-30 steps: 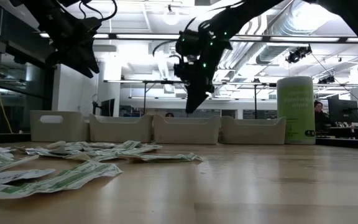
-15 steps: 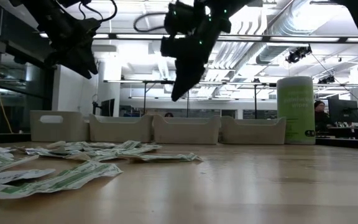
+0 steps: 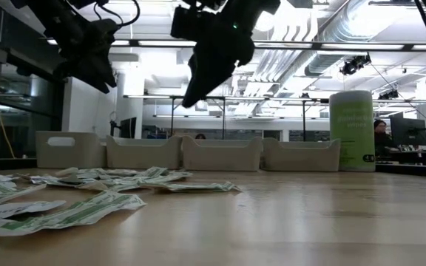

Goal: Pick & Place First Aid Supplies
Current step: Put the green bandage into the right gray bin

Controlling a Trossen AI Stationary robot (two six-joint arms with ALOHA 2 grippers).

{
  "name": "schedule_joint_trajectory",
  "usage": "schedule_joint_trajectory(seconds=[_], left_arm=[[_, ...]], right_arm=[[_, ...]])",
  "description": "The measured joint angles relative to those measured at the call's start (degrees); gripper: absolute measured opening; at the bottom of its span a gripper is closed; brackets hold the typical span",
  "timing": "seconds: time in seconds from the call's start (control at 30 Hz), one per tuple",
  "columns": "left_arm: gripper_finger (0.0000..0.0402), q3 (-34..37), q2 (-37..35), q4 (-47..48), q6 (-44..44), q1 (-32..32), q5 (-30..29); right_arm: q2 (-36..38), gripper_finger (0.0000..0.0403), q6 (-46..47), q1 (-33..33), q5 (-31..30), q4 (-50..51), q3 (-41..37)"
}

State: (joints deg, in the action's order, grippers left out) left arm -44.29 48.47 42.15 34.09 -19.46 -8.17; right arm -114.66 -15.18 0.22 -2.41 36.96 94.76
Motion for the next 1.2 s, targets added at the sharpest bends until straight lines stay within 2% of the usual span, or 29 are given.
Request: schedule_joint_trajectory(seconds=[0.3, 0.87, 1.2], left_arm=[[0.0131, 0.0, 0.0, 0.0, -1.2, 0.0, 2.1], [0.0131, 0.0, 0.0, 1.8, -2.4, 0.0, 3.3], [0.0131, 0.0, 0.0, 2.9, -2.8, 0.0, 3.2]], right_arm=[[-4.1, 0.0189, 2.6, 4.6, -4.1, -0.4, 0.0], [-9.5, 0.0191, 3.2, 9.1, -13.8, -4.3, -0.1], [-12.6, 0.0191, 4.4, 9.3, -16.2, -2.7, -0.1]])
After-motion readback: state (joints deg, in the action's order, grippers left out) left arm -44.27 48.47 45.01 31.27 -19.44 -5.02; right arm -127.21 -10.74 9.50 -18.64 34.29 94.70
